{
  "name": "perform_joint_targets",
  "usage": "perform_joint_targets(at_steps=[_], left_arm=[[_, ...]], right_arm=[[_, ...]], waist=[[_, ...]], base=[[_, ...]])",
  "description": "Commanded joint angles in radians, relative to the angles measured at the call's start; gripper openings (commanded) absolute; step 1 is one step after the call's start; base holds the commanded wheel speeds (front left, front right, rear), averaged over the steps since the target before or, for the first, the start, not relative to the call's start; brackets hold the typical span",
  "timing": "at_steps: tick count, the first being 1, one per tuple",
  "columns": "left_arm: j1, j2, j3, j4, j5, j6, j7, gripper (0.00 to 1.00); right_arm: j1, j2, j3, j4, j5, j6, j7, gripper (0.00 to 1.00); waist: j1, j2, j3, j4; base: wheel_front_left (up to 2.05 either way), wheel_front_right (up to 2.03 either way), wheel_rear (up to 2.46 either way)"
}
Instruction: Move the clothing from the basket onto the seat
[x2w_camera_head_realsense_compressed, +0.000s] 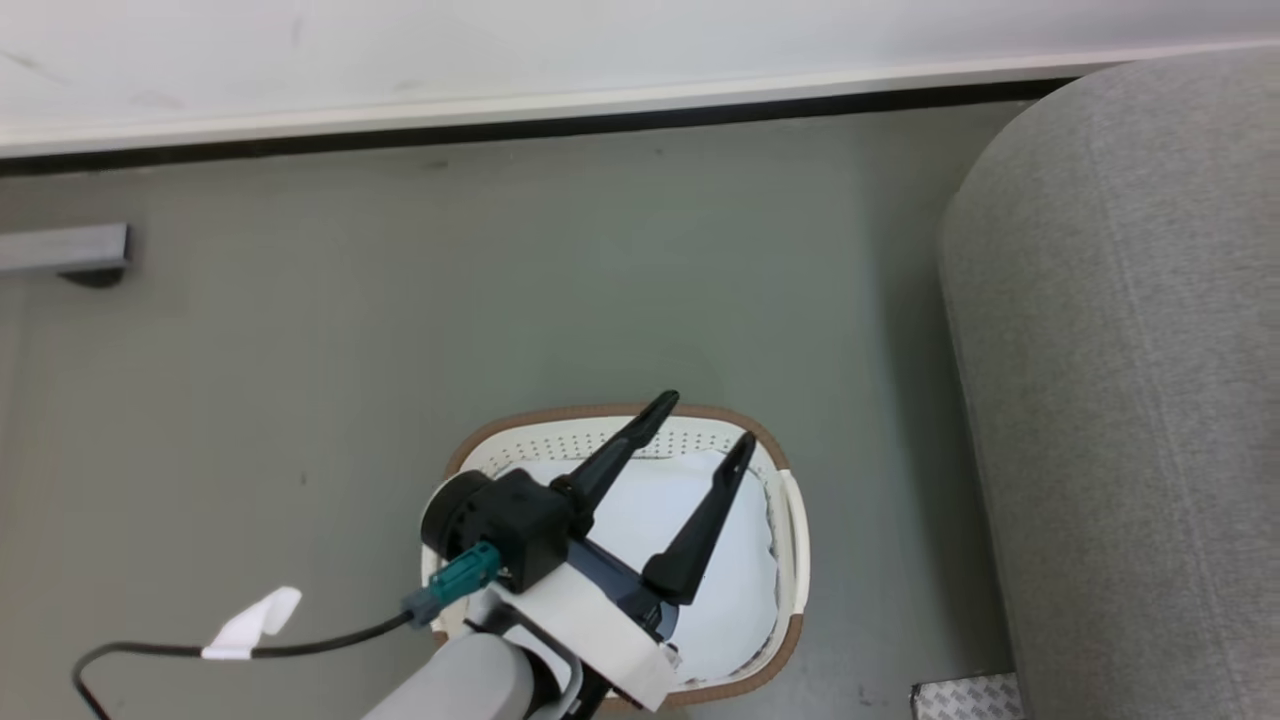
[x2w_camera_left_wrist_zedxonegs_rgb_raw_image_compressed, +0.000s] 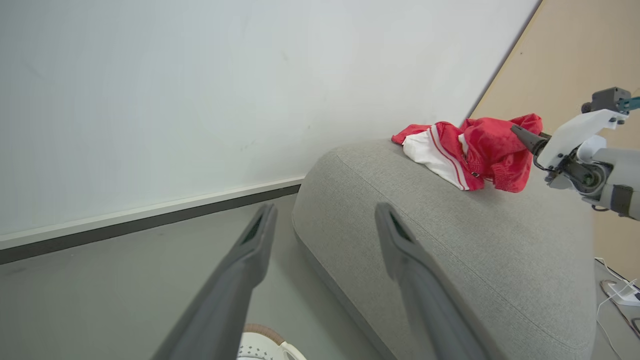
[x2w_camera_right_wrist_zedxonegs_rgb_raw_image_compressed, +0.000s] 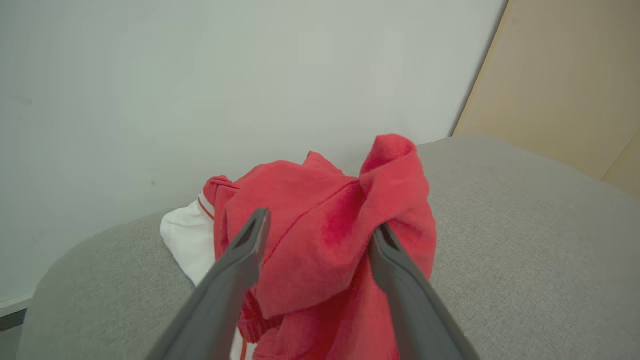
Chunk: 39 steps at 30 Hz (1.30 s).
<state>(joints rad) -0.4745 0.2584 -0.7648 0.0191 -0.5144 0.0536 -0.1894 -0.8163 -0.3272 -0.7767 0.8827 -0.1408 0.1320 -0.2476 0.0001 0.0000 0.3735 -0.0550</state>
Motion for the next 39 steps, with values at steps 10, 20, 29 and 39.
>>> perform_joint_targets(at_steps=[10, 20, 29, 39], left_arm=[[0.083, 0.028, 0.052, 0.018, -0.038, 0.046, -0.038, 1.0], [0.168, 0.036, 0.099, 0.039, -0.065, 0.088, -0.06, 1.0], [0.274, 0.032, 0.201, 0.089, -0.058, 0.142, -0.075, 1.0], [0.409, 0.024, 0.37, 0.112, 0.059, 0.13, -0.075, 1.0]], right_arm=[[0.25, 0.125, 0.324, -0.295, 0.109, -0.003, -0.018, 1.0], [0.467, 0.207, 0.575, -0.541, 0.214, -0.003, -0.018, 1.0], [0.622, 0.248, 0.679, -0.616, 0.238, -0.003, -0.018, 1.0], [0.74, 0.273, 0.707, -0.632, 0.208, -0.003, -0.018, 1.0]], waist=[[-0.0001, 0.0, -0.14, -0.069], [-0.0001, 0.0, -0.246, -0.048], [-0.0001, 0.0, -0.354, 0.048], [-0.0001, 0.0, -0.406, 0.102]], base=[[0.0, 0.0, 0.0], [0.0, 0.0, 0.0], [0.0, 0.0, 0.0], [0.0, 0.0, 0.0]])
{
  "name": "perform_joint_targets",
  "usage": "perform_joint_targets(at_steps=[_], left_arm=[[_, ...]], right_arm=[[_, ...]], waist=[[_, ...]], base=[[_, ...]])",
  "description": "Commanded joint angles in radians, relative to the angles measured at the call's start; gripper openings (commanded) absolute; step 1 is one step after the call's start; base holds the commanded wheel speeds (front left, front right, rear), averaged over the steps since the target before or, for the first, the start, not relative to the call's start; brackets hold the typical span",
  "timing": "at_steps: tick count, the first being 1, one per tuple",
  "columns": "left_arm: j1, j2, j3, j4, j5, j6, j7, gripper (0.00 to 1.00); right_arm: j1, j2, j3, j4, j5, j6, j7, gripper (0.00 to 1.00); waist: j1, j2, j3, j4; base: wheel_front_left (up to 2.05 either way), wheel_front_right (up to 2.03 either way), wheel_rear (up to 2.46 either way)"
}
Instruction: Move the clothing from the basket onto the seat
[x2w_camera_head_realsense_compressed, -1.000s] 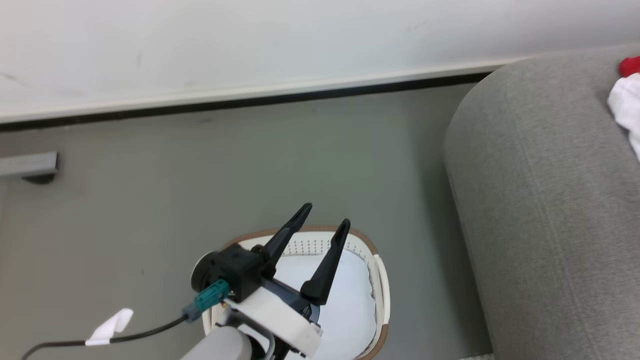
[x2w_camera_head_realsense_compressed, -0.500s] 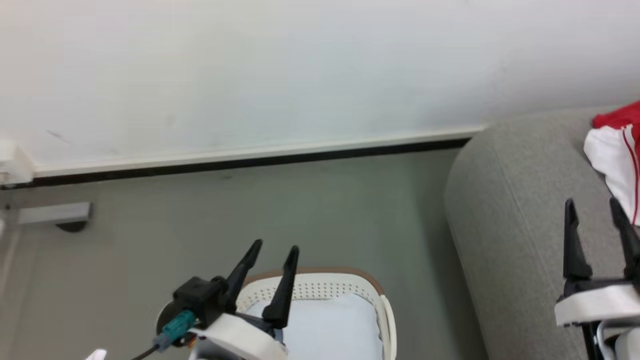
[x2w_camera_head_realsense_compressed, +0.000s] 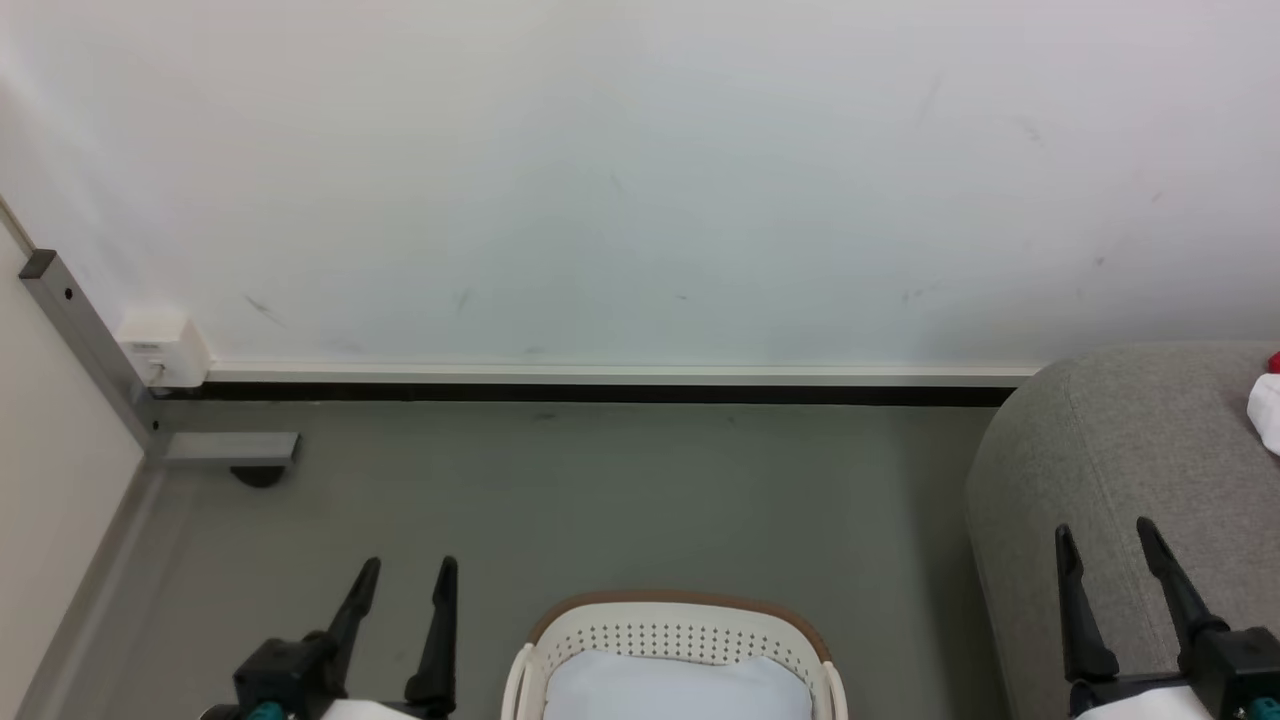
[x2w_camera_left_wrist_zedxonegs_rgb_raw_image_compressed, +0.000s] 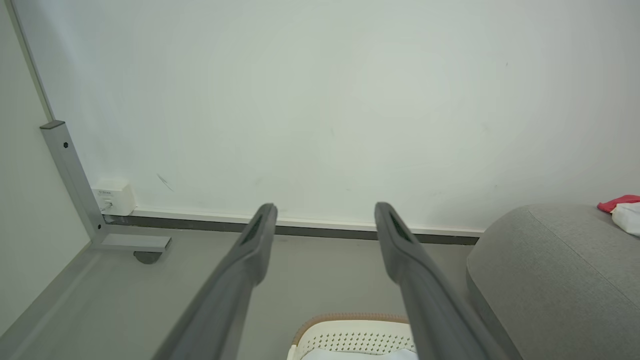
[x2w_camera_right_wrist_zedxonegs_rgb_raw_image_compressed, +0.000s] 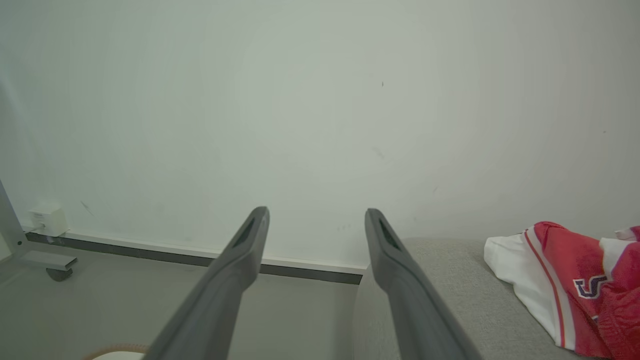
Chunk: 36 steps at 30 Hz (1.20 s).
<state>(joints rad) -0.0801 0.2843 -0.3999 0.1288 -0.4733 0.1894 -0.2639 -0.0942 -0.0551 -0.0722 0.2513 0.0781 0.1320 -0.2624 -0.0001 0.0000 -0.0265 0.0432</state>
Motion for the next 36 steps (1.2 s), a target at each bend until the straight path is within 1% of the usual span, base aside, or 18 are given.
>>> perform_joint_targets(at_steps=[1, 9, 19, 29, 36], left_arm=[[0.025, -0.006, 0.023, 0.006, 0.027, -0.012, 0.0, 1.0], [0.09, -0.057, 0.143, 0.025, 0.109, -0.077, -0.001, 1.0], [0.107, -0.11, 0.22, 0.049, 0.183, -0.142, -0.001, 1.0], [0.103, -0.148, 0.274, 0.065, 0.225, -0.208, -0.001, 1.0], [0.092, -0.171, 0.307, 0.079, 0.252, -0.237, -0.001, 1.0]], right_arm=[[0.029, 0.003, 0.008, 0.004, -0.007, -0.003, -0.003, 1.0], [0.078, 0.004, 0.049, 0.029, 0.062, -0.003, -0.003, 1.0], [0.075, 0.004, 0.065, 0.052, 0.073, -0.003, -0.003, 1.0], [0.071, 0.004, 0.076, 0.054, 0.083, -0.003, -0.003, 1.0], [0.062, 0.004, 0.081, 0.057, 0.084, -0.003, -0.003, 1.0]], waist=[[0.0001, 0.0, -0.01, 0.003], [0.0001, 0.0, -0.018, -0.019], [0.0001, 0.0, -0.019, -0.026], [0.0001, 0.0, -0.012, -0.029], [0.0001, 0.0, -0.006, -0.052]], base=[[0.0, 0.0, 0.0], [0.0, 0.0, 0.0], [0.0, 0.0, 0.0], [0.0, 0.0, 0.0], [0.0, 0.0, 0.0]])
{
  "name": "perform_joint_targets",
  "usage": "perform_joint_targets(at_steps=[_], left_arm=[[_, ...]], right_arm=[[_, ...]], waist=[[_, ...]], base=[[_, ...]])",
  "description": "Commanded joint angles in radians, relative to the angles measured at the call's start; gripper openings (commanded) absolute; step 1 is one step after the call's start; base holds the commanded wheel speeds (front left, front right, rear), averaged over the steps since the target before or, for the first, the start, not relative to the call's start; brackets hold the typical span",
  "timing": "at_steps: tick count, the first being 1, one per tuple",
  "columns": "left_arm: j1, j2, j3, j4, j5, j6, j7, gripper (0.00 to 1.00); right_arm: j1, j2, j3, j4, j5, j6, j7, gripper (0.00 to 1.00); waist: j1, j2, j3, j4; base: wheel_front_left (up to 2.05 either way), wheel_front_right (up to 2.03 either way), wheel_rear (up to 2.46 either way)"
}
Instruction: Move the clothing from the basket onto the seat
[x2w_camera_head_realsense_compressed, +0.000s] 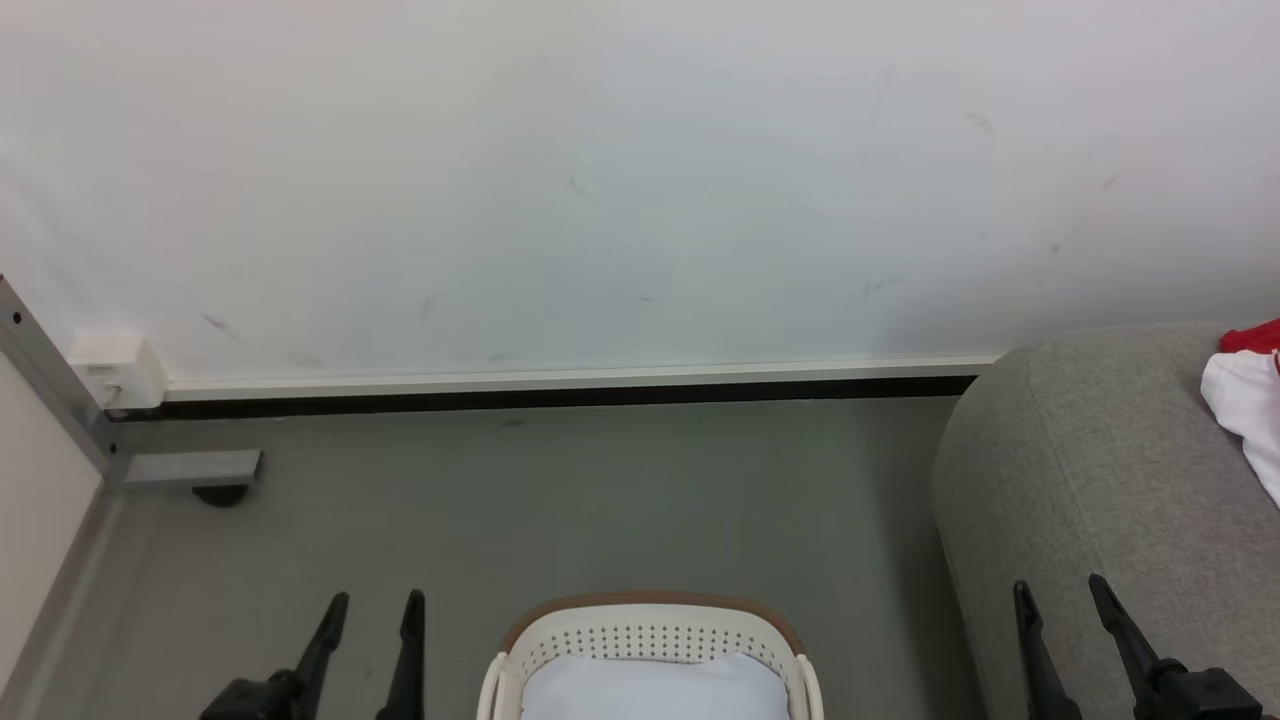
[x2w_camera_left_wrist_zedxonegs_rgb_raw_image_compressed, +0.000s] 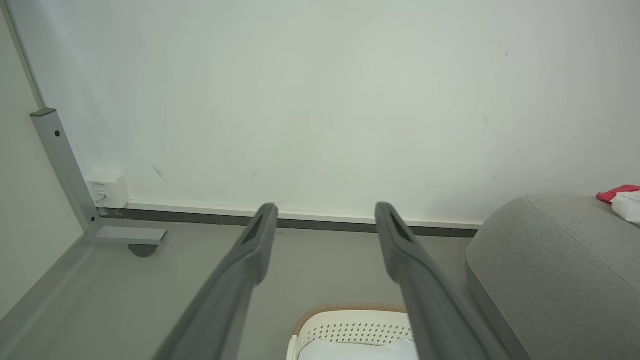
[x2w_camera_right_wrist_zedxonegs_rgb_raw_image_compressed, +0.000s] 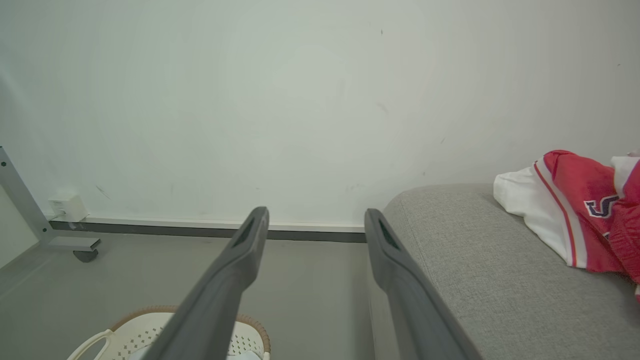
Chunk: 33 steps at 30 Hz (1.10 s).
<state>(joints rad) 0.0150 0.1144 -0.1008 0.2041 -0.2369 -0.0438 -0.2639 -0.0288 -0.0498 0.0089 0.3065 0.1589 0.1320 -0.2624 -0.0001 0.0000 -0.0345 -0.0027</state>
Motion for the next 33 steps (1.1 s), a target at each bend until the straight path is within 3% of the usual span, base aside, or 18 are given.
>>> perform_joint_targets(at_steps=[1, 8, 9, 15, 33], left_arm=[[-0.006, -0.004, 0.013, 0.007, 0.02, -0.007, -0.001, 1.0], [-0.013, -0.025, 0.029, 0.013, 0.036, -0.028, -0.001, 1.0], [-0.008, -0.028, 0.026, 0.012, 0.029, -0.028, 0.0, 0.0], [0.01, -0.039, 0.026, 0.059, 0.01, -0.028, 0.008, 0.0], [-0.022, -0.045, 0.068, 0.053, -0.299, -0.042, 0.091, 0.0]], right_arm=[[-0.005, -0.002, -0.001, 0.001, 0.003, -0.003, -0.003, 1.0], [-0.003, -0.001, -0.005, 0.0, -0.004, -0.003, -0.003, 1.0], [-0.002, 0.0, -0.003, 0.0, 0.0, 0.0, 0.0, 0.0], [0.016, 0.007, -0.005, 0.043, 0.02, 0.0, 0.013, 0.0], [-0.007, 0.004, -0.031, 0.017, 0.34, 0.0, 0.093, 0.0]], waist=[[0.0001, 0.0, 0.003, -0.01], [0.0001, 0.0, 0.008, -0.031], [0.0001, 0.0, 0.008, -0.031], [0.0001, 0.0, 0.008, -0.032], [0.0001, 0.0, 0.012, -0.027]], base=[[0.0, 0.0, 0.0], [0.0, 0.0, 0.0], [0.0, 0.0, 0.0], [0.0, 0.0, 0.0], [0.0, 0.0, 0.0]])
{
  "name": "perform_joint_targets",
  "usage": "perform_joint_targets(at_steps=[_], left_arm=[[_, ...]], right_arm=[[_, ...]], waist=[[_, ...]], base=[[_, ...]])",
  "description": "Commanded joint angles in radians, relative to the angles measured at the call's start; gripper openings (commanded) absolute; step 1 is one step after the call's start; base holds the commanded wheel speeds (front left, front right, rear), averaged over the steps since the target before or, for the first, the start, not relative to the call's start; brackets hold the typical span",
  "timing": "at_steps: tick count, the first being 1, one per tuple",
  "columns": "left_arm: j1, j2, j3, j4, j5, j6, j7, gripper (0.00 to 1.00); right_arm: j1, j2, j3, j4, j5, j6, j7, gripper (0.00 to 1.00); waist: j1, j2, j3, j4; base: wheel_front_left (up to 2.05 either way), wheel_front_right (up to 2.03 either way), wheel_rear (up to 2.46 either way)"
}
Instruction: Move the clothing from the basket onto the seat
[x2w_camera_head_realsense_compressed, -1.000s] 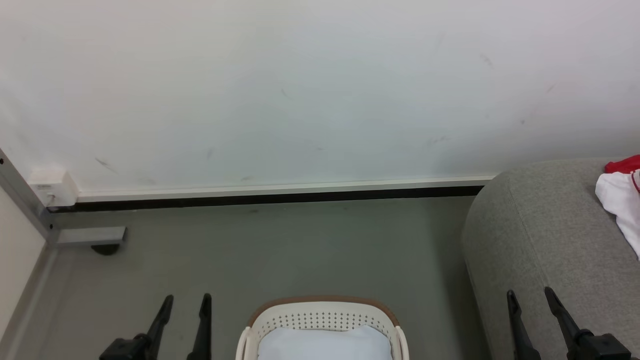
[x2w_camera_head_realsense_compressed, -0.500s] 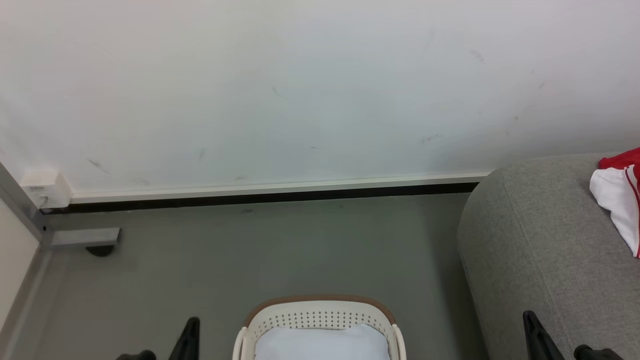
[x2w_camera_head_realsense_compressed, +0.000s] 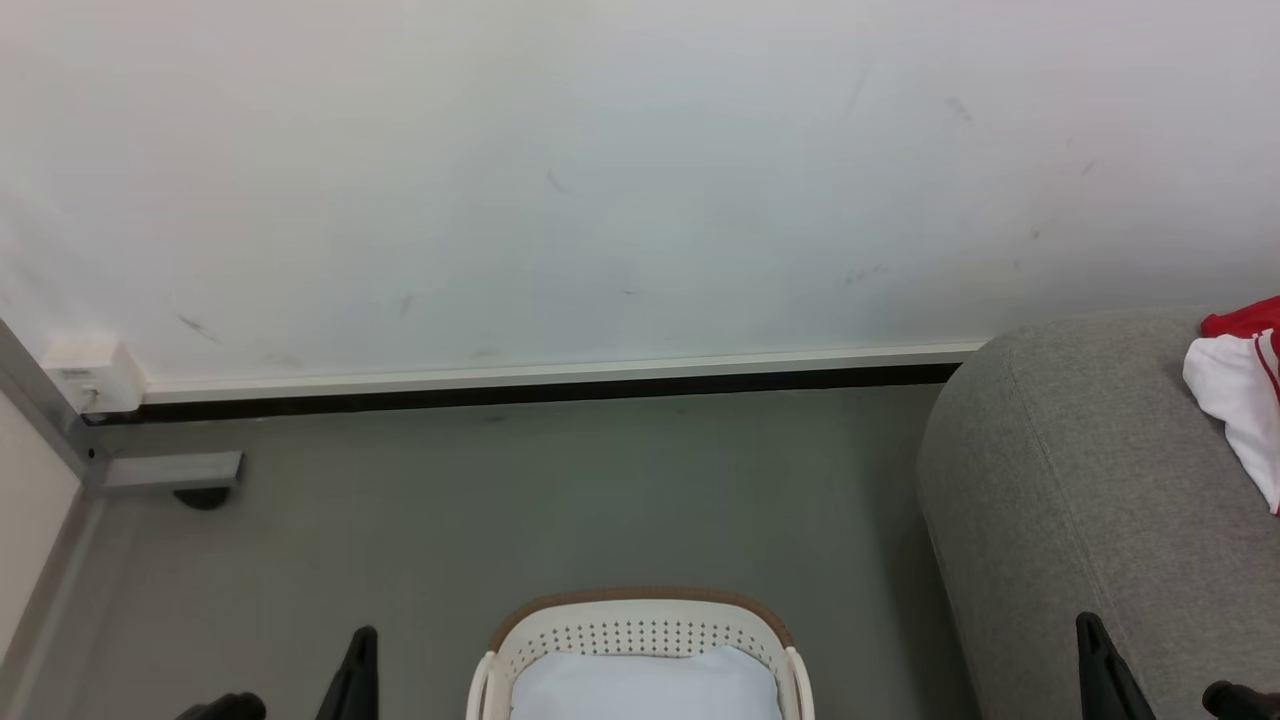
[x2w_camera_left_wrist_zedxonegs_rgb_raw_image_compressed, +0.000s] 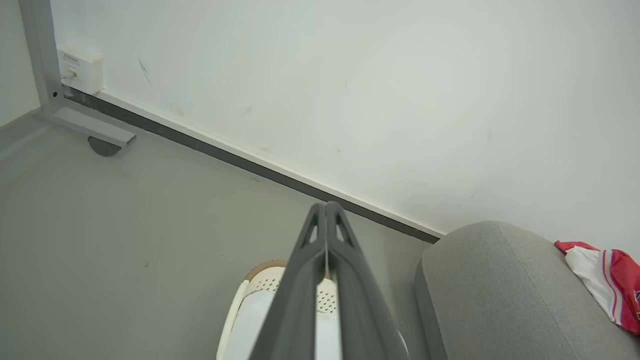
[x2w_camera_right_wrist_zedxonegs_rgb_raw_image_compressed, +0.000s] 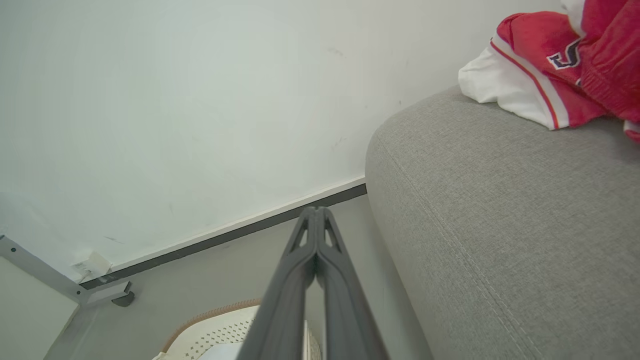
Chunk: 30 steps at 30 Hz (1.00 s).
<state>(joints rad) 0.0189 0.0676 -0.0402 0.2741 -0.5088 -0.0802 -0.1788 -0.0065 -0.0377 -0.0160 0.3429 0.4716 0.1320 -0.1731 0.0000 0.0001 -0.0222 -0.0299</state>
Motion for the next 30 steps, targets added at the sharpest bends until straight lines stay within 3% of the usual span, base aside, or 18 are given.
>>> perform_joint_targets(at_steps=[1, 30], left_arm=[[-0.027, 0.002, 0.01, -0.017, -0.043, -0.006, 0.01, 0.0], [-0.07, -0.005, 0.067, -0.023, -0.458, -0.025, 0.12, 0.0]], right_arm=[[-0.03, -0.008, -0.008, -0.021, 0.044, 0.0, 0.008, 0.0], [-0.063, -0.012, -0.044, -0.054, 0.473, -0.001, 0.117, 0.0]], waist=[[0.0, -0.0001, 0.0, 0.001], [0.0, -0.0001, 0.007, 0.009]], base=[[0.0, 0.0, 0.0], [0.0, 0.0, 0.0]])
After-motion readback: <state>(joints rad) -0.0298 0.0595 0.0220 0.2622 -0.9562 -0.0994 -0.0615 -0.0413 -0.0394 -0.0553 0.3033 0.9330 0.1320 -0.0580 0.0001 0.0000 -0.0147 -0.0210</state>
